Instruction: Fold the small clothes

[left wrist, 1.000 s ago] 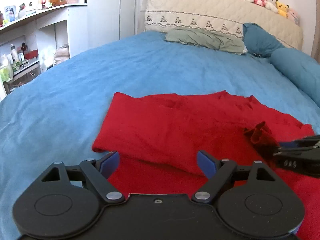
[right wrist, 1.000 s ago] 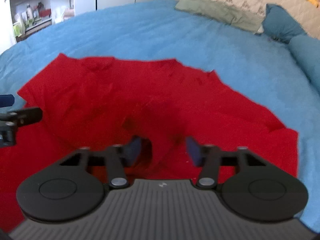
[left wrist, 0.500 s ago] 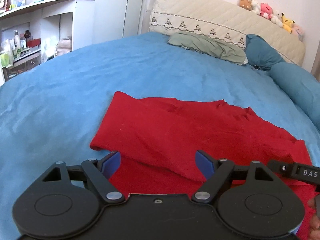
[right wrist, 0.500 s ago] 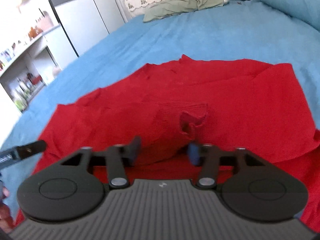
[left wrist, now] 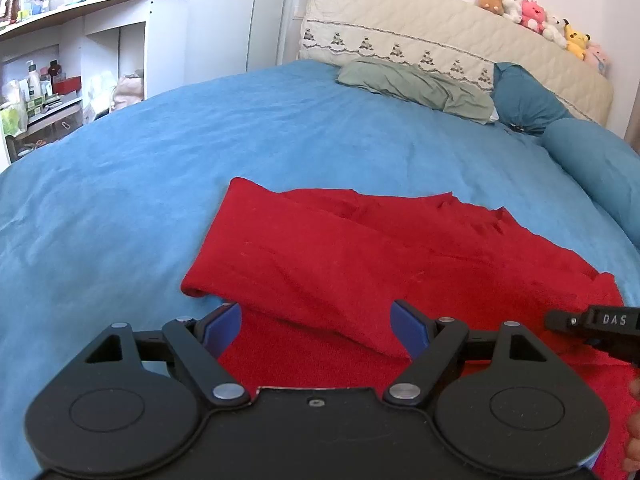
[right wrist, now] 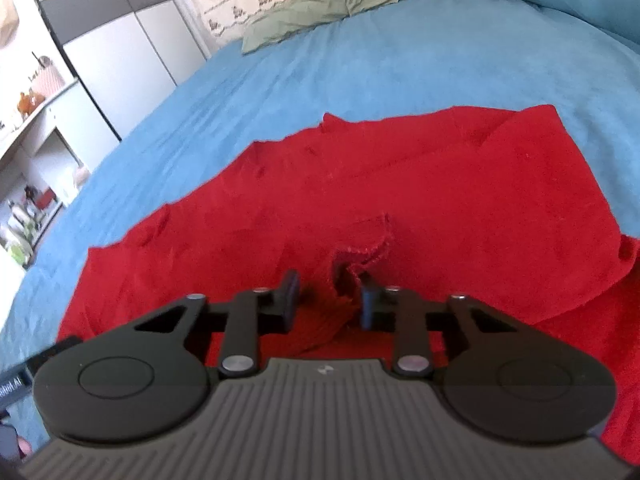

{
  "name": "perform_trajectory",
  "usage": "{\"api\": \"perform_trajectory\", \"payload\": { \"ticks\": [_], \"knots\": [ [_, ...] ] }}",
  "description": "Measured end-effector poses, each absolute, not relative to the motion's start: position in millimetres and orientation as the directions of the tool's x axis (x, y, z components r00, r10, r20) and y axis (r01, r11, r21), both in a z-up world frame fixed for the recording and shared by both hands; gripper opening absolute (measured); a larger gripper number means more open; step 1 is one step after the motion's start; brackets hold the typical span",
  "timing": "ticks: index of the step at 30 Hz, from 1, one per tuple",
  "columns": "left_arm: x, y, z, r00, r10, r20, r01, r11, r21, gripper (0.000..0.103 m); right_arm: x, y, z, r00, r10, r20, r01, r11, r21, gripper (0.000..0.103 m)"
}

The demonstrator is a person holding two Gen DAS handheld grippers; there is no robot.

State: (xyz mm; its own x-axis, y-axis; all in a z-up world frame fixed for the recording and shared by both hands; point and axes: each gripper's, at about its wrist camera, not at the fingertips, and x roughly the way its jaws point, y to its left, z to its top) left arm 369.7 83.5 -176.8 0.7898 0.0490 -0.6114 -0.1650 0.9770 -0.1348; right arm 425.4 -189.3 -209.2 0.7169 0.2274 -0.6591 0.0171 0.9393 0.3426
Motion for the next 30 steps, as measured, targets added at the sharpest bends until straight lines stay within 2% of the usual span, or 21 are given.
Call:
{"api": "perform_trajectory", "payload": {
  "ticks": [3, 5, 12, 17, 21, 25, 30],
  "knots": [
    [370, 83, -178, 0.789, 0.048, -0.613, -0.161, 0.978, -0.131, 0.084, 423, -192, -210, 0.715, 0.224, -0.662, 0.012, 0.943, 0.332, 0.035],
    [370, 82, -178, 0.786, 0.057, -0.615, -0.16, 0.98, -0.115, 0.084, 424, -191, -208, 0.719, 0.208, -0.663, 0.014, 0.95, 0.313, 0.023],
    [372, 78, -185, 0.766, 0.086, -0.638, -0.163, 0.984, -0.064, 0.084, 426, -185, -162, 0.812, 0.194, -0.55, -0.079, 0.971, 0.226, 0.022],
    [374, 81, -191, 0.755, 0.102, -0.648, -0.179, 0.982, -0.054, 0.084, 435, -211, -127, 0.862, 0.109, -0.495, -0.032, 0.986, 0.161, 0.022],
    [376, 84, -198, 0.74, 0.118, -0.662, -0.188, 0.982, -0.035, 0.084, 433, -238, -140, 0.845, 0.036, -0.534, 0.031, 0.993, 0.116, 0.022],
    [376, 87, -206, 0.726, 0.144, -0.673, -0.203, 0.979, -0.009, 0.084, 430, -258, -170, 0.809, 0.023, -0.588, 0.078, 0.986, 0.146, 0.022],
    [376, 96, -212, 0.73, 0.154, -0.666, -0.224, 0.974, -0.02, 0.084, 425, -277, -181, 0.817, -0.002, -0.577, 0.124, 0.977, 0.173, 0.022]
  ]
}}
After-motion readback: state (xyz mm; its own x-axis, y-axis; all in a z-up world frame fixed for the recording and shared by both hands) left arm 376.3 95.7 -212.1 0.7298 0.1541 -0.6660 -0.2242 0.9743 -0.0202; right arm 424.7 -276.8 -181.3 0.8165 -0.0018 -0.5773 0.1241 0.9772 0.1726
